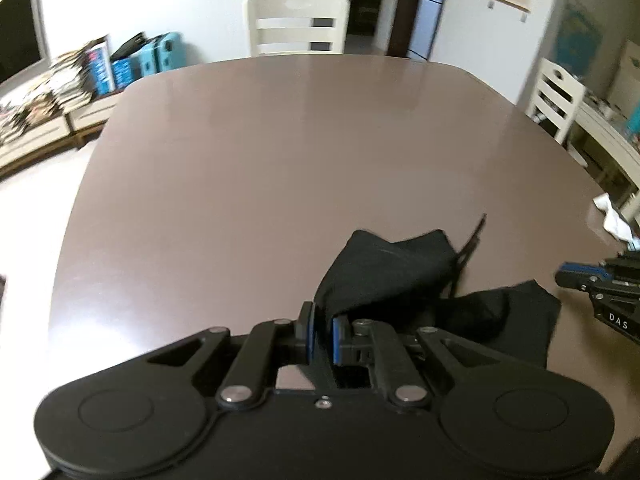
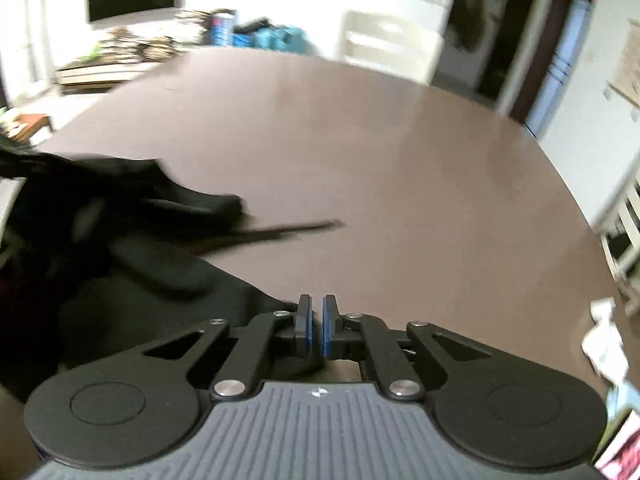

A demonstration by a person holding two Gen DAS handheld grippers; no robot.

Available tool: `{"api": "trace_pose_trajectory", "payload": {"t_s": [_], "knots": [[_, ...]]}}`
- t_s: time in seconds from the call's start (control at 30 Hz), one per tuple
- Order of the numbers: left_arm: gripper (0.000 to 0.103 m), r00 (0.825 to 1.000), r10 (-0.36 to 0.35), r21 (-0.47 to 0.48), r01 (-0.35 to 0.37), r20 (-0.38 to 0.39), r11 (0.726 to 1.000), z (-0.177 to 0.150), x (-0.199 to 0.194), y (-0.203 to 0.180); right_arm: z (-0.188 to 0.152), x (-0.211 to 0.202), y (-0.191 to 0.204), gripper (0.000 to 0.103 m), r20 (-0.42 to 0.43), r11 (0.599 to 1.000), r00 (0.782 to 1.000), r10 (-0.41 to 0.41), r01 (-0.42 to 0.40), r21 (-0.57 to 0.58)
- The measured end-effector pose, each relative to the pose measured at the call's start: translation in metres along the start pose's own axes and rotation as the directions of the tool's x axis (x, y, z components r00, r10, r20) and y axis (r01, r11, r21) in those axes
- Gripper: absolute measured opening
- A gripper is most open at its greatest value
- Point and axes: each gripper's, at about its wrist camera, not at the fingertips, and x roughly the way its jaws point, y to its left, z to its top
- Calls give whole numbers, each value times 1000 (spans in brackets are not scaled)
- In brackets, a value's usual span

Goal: Fold clothes

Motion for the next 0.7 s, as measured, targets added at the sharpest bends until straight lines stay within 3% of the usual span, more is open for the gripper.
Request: {"api": "trace_pose_trajectory", "payload": {"t_s": [0.03,0.1,0.17,0.2,0.37,0.47,0.63,0.7], "knots": [[10,1000,-14,-7,13,-6,1000,0,-1,1,-1,0,0,7,-3,999,999,32,-32,8],[15,1000,-22,-1,22,-19,1000,-3,0,-1,-3,-4,11,21,1,992,992,129,-129,-8],[34,999,-31,0,31,-30,1000,-7,0,-3,-7,-5,27,73,3,982,984,178,-178,-61],[37,999,-36,-4,36,-37,999,-10,0,-6,-8,-5,35,78,4,977,981,194,-193,-91],[54,995,-61,-14,60,-74,998,-27,3,-21,-16,-4,82,79,-34,945,981,190,-192,-264],[65,993,-66,-2,66,-96,998,-37,7,-33,-12,-6,82,77,-43,949,976,211,-216,-229],[65,990,-73,-10,73,-120,997,-46,18,-48,-7,5,69,49,-79,961,965,251,-258,-101],[64,989,-81,-17,79,-121,997,-46,20,-52,-8,3,68,47,-81,962,966,247,-255,-98]]}}
